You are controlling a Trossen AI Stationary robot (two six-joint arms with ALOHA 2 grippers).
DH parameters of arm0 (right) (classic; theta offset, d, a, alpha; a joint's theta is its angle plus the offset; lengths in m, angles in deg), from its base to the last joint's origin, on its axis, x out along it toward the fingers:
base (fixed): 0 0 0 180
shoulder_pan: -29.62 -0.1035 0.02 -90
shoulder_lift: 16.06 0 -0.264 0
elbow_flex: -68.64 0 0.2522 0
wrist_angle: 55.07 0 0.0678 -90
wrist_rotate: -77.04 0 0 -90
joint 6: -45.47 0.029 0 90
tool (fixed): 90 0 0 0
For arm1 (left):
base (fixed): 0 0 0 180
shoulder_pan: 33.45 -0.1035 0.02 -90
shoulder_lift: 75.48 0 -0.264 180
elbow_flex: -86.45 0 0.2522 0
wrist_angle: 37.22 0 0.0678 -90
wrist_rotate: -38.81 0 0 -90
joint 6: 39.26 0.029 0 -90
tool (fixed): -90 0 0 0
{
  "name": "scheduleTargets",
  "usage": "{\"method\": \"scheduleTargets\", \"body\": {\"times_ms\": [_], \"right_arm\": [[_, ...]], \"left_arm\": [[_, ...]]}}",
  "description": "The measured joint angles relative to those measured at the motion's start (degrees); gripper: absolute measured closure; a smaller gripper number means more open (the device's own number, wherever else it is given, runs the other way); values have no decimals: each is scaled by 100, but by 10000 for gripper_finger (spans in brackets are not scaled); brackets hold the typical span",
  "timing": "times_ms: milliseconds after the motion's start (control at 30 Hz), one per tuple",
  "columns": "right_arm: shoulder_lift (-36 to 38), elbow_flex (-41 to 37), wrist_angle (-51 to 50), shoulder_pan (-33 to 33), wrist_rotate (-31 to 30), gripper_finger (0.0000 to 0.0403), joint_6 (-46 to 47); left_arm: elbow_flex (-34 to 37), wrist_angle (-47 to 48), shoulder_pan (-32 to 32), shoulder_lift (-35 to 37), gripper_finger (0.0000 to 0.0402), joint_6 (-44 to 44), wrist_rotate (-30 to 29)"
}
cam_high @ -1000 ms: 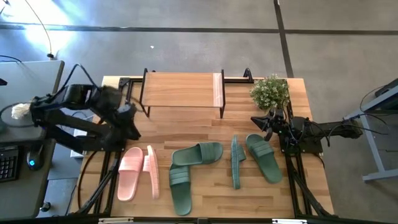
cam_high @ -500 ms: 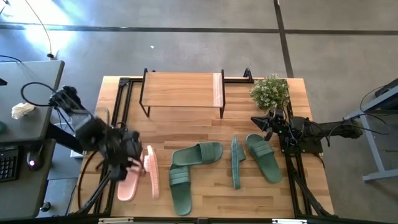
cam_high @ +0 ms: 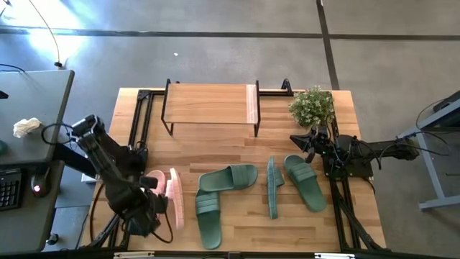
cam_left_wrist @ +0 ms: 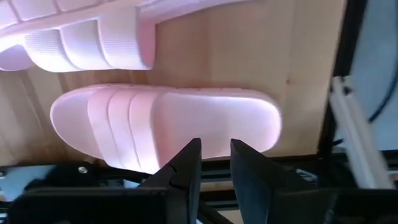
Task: Pick and place slides into the shelf
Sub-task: Put the left white slipper on the bottom shelf
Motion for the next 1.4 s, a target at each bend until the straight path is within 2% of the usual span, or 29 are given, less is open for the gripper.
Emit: {"method": "scheduleTargets", "body": {"times_ms": [300,467,633,900,1033,1200,1400], "right_arm": [[0,0,2,-1,1,403,26],[0,0,2,-2,0,403,26],[0,0,3,0,-19,403,17],[0,0,3,0,-149,403,-15],[0,0,5,0,-177,403,-17],[0,0,5,0,-178,403,-20],[0,0,5,0,-177,403,-20]], "left_arm": [[16,369,-13,-677,327,1344,159],[21,995,-9,-1056,327,1356,-199],[24,1250,-9,-1366,317,845,-184],[24,1250,-2,-1588,237,121,-293],[24,1083,168,-1629,212,-276,-413],[149,1100,525,-1628,204,-1028,-697],[732,694,824,-1629,204,-1575,-400]]}}
